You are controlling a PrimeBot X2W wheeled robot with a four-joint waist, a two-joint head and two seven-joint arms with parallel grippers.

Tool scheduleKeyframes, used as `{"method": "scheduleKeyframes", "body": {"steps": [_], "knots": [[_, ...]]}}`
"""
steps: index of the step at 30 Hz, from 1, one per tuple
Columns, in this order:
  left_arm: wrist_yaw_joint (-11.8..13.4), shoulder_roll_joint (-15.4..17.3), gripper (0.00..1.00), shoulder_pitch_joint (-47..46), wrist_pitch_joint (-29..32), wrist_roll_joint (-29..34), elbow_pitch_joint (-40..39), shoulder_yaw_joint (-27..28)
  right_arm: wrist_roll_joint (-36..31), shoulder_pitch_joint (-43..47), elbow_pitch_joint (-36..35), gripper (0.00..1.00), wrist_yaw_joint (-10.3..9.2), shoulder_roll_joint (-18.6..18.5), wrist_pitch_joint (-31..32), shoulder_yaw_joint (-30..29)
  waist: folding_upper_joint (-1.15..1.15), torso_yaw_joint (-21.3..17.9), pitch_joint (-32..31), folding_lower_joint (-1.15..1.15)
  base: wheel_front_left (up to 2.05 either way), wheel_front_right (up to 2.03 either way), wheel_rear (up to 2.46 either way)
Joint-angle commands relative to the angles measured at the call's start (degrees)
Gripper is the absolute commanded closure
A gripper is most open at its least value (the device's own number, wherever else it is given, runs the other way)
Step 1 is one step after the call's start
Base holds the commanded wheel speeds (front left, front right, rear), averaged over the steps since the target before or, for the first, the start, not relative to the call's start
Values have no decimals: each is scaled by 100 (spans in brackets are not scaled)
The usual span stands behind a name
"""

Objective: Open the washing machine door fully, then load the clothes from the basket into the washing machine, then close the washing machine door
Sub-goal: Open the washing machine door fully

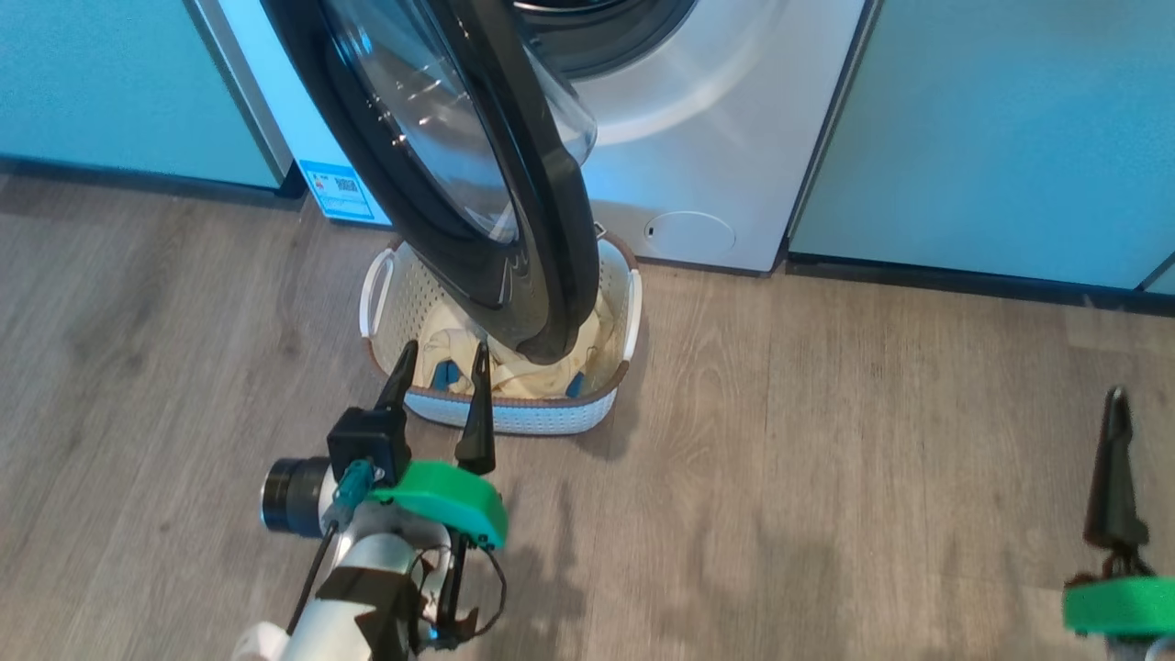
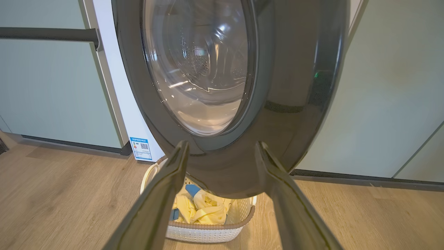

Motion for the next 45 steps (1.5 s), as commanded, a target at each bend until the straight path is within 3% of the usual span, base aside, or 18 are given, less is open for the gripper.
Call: {"method": "scheduleKeyframes", "body": {"steps": [1, 13, 42, 43, 44, 45], "knots": [[-10, 89, 0, -83, -39, 49, -157, 217, -60, -1, -249, 0, 25, -21, -53, 99, 0, -14, -38, 0, 0, 0, 0], [-43, 89, 0, -13, -39, 91, -135, 321, -158, 480, -487, 0, 25, 5, -53, 234, 0, -107, -135, 0, 0, 0, 0], [-19, 89, 0, -54, -39, 115, -98, 404, 0, 528, -455, 0, 25, 7, -53, 329, 0, -205, -158, 0, 0, 0, 0], [-15, 89, 4, -64, -39, 117, -82, 411, -1, 529, -454, 0, 25, 7, -53, 331, 0, -209, -159, 0, 0, 0, 0], [-11, 89, 56, -82, -39, 115, -54, 418, 1, 532, -456, 0, 25, 7, -53, 332, 0, -213, -160, 0, 0, 0, 0], [-12, 89, 89, -110, -39, 113, -26, 431, 2, 535, -456, 0, 25, 7, -53, 334, 0, -219, -162, 0, 0, 0, 0]]}}
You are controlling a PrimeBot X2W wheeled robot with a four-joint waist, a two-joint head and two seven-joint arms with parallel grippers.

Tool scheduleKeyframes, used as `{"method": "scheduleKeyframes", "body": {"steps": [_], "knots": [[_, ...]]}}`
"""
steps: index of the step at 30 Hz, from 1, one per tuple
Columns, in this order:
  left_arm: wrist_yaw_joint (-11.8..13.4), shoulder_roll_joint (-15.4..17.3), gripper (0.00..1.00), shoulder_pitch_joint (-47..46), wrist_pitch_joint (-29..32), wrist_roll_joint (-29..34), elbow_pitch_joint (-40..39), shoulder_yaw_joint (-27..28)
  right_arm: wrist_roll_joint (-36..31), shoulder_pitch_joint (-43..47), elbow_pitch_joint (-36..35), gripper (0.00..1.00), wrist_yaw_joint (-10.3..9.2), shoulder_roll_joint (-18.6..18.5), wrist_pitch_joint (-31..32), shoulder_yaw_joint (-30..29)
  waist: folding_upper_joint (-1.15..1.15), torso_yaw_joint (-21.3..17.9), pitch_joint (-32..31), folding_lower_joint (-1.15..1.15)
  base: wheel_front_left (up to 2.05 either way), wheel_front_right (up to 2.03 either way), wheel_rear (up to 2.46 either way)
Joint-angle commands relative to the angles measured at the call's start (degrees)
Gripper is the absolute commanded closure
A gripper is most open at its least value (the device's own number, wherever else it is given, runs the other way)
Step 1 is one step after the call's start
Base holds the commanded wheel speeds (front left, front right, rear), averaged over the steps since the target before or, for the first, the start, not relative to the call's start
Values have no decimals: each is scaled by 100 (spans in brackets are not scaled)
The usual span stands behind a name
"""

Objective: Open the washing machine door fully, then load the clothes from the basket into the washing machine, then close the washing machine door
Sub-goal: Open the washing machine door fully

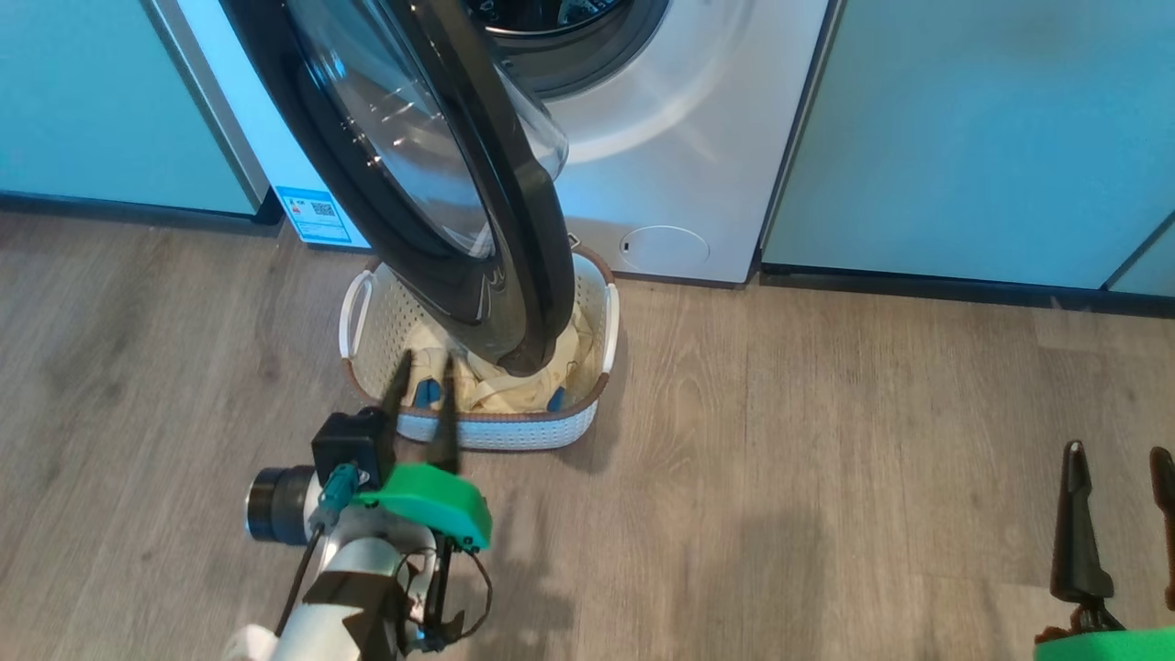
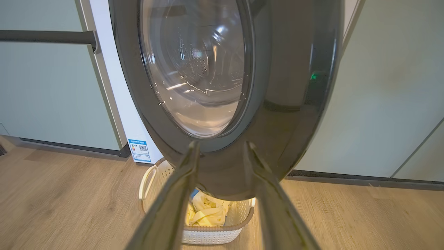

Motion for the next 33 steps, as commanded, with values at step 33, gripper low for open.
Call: {"method": "scheduleKeyframes", "body": {"steps": [33], "knots": [[283, 93, 100, -2500, 493, -386, -1856, -1203, 178, -163, -180, 0, 25, -85, -55, 211, 0, -270, 76, 0, 0, 0, 0]]}}
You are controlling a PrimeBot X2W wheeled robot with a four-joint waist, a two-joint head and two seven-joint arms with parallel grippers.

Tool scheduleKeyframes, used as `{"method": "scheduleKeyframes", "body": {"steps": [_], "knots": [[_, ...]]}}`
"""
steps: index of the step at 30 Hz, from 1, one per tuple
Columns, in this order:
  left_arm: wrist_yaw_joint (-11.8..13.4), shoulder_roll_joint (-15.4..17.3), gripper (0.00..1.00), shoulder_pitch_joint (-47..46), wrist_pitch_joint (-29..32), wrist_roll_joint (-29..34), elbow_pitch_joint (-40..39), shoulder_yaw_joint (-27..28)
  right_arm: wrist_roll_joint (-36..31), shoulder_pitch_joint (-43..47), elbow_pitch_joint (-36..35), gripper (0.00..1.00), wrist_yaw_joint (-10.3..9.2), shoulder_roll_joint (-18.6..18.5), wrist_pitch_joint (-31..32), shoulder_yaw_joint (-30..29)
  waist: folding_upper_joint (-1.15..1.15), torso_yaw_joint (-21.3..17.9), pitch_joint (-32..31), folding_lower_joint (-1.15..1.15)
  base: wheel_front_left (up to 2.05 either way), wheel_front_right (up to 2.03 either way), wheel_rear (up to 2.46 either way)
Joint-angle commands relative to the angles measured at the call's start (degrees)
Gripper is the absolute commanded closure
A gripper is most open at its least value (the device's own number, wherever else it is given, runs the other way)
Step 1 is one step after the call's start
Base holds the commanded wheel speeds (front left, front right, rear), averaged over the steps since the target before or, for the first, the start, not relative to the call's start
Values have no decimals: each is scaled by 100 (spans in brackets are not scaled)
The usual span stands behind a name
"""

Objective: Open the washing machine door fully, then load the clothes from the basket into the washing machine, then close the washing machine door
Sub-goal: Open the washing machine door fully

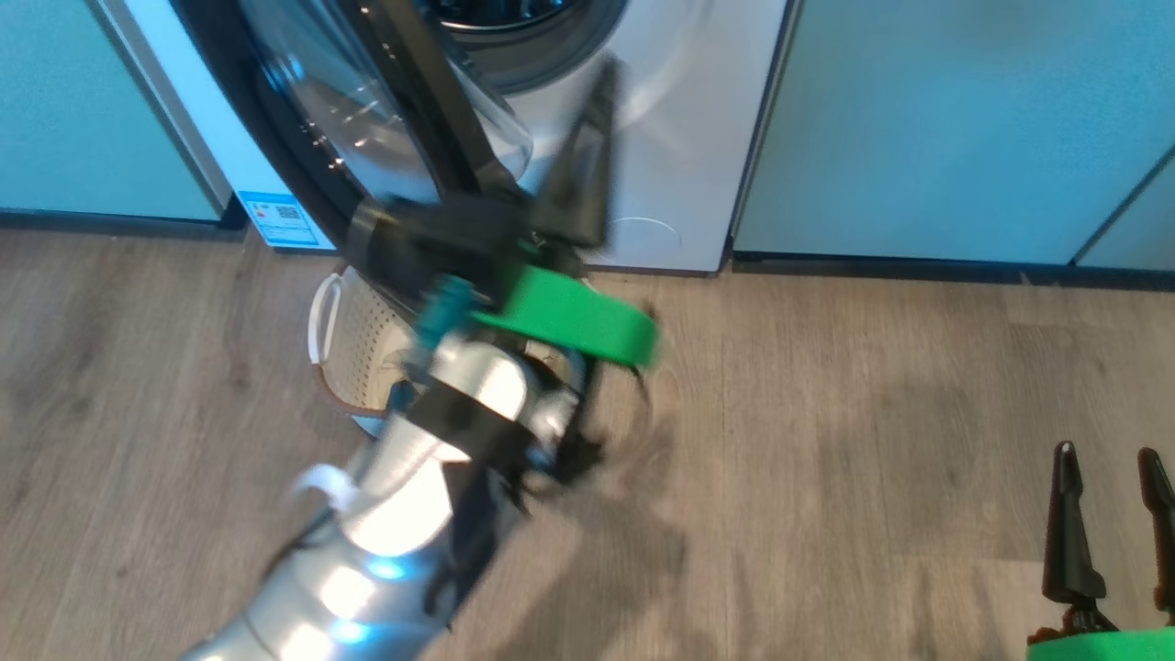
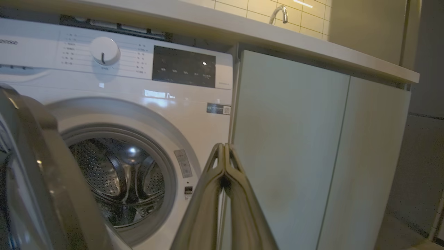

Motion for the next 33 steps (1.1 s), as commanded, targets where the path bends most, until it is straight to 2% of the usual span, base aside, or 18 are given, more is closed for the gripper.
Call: {"method": "scheduleKeyframes", "body": {"steps": [1, 5, 8, 17, 22, 33], "knots": [[41, 82, 100, -258, 27, -79, -119, 80, 27, -195, -169, 0, 25, -91, -55, 138, 0, -32, 30, 0, 0, 0, 0], [262, 81, 100, -287, 35, -737, 145, -643, 71, -258, -136, 0, 25, -91, -55, 158, 0, -104, 89, 0, 0, 0, 0], [445, 81, 100, -373, 2, -1056, 528, -956, 96, -295, -116, 0, 25, -91, -55, 172, 0, -145, 132, 0, 0, 0, 0], [837, 80, 100, -685, -216, -1598, 1839, -992, 141, -354, -75, 0, 25, -91, -55, 156, 0, -155, 212, 0, 0, 0, 0], [902, 80, 100, -825, -304, -1776, 2325, -916, 159, -384, -35, 0, 25, -91, -55, 162, 0, -98, 231, 0, 0, 0, 0], [812, 80, 100, -888, -435, -2008, 2767, -920, 138, -334, -20, 0, 25, -91, -55, 121, 0, 105, 168, 0, 0, 0, 0]]}}
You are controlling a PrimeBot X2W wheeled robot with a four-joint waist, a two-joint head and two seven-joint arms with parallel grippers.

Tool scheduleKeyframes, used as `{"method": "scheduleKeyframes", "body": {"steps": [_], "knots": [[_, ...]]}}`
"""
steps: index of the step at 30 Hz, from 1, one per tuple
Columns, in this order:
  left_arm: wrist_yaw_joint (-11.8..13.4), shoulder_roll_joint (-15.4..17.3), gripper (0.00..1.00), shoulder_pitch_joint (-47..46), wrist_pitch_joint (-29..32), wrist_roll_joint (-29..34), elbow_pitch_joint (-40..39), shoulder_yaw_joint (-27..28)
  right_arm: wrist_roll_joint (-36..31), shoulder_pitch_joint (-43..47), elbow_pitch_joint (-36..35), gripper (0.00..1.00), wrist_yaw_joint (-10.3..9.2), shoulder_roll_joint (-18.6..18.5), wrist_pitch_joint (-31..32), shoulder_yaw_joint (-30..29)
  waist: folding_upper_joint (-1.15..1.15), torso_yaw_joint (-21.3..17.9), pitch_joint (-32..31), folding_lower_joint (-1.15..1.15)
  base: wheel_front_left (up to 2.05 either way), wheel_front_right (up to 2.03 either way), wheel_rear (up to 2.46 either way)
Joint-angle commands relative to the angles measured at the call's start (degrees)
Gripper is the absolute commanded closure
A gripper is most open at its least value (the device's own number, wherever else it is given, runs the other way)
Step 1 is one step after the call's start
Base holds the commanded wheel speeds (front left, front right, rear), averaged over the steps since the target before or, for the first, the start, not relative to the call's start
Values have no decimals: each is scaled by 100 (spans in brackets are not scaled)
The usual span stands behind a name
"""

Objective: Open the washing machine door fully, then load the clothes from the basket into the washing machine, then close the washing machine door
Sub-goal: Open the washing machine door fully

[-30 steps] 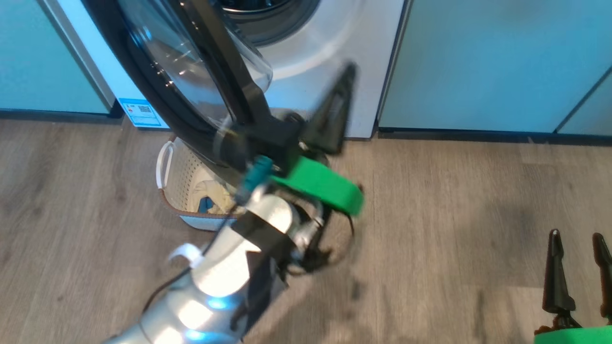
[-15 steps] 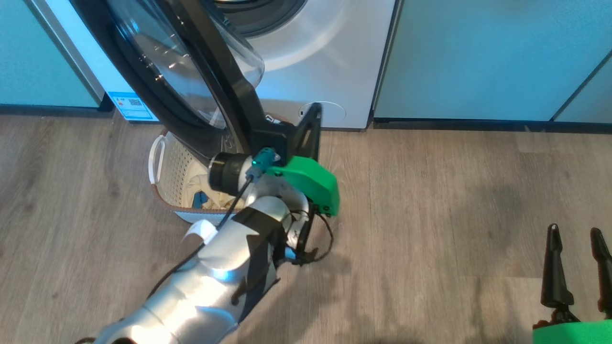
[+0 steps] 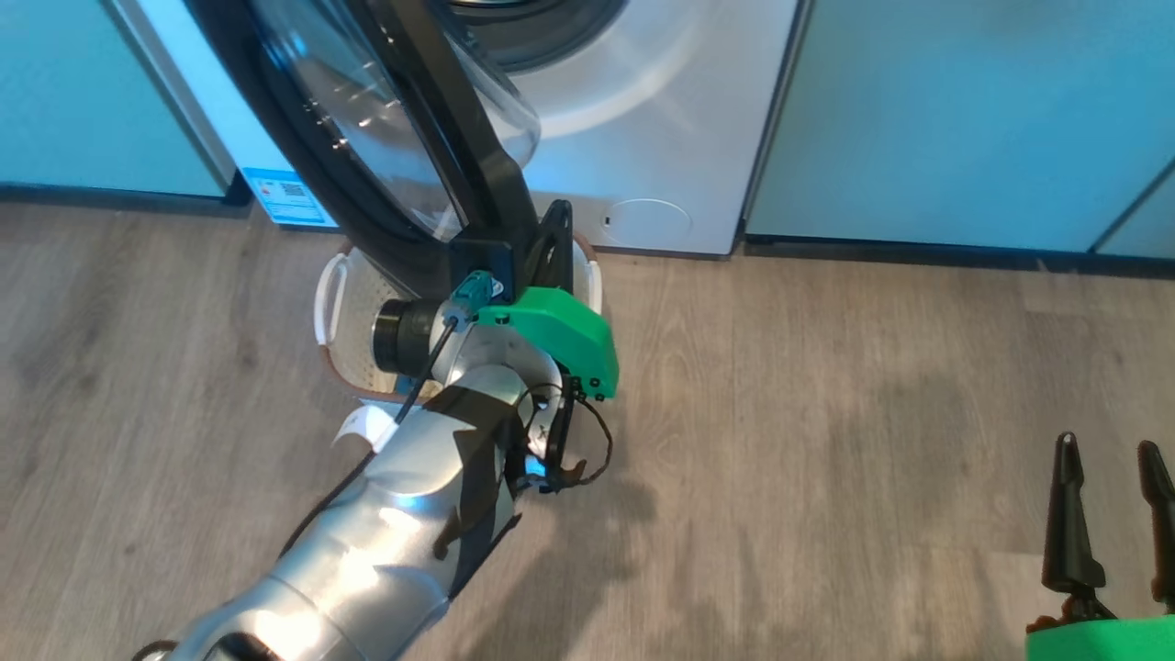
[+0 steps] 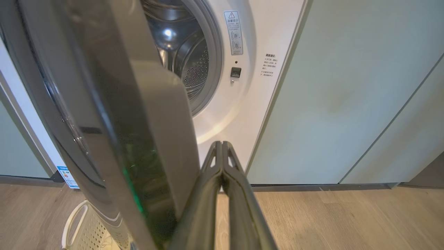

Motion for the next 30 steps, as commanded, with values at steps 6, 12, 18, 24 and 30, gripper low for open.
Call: {"method": "scheduleKeyframes", "body": {"steps": [6, 12, 18, 24, 30], "knots": [[-53, 90, 100, -268, -104, -116, -9, 111, -27, -170, -172, 0, 25, -91, -55, 122, 0, 172, -65, 0, 0, 0, 0], [-73, 90, 100, -173, -138, -80, 34, 21, -56, -101, -174, 0, 25, -91, -55, 88, 0, 344, -111, 0, 0, 0, 0], [-37, 90, 100, 6, -153, -36, -78, -103, -75, -42, -182, 0, 25, -91, -55, 69, 0, 571, -133, 0, 0, 0, 0], [48, 140, 100, 160, -158, -15, -214, -140, -90, -43, -216, 0, 25, -91, -55, 41, 0, 842, -90, 0, 0, 0, 0], [173, 204, 100, 313, -163, 13, -387, -143, -107, -46, -206, 0, 25, -91, -55, 15, 0, 1124, -69, 0, 0, 0, 0]]}}
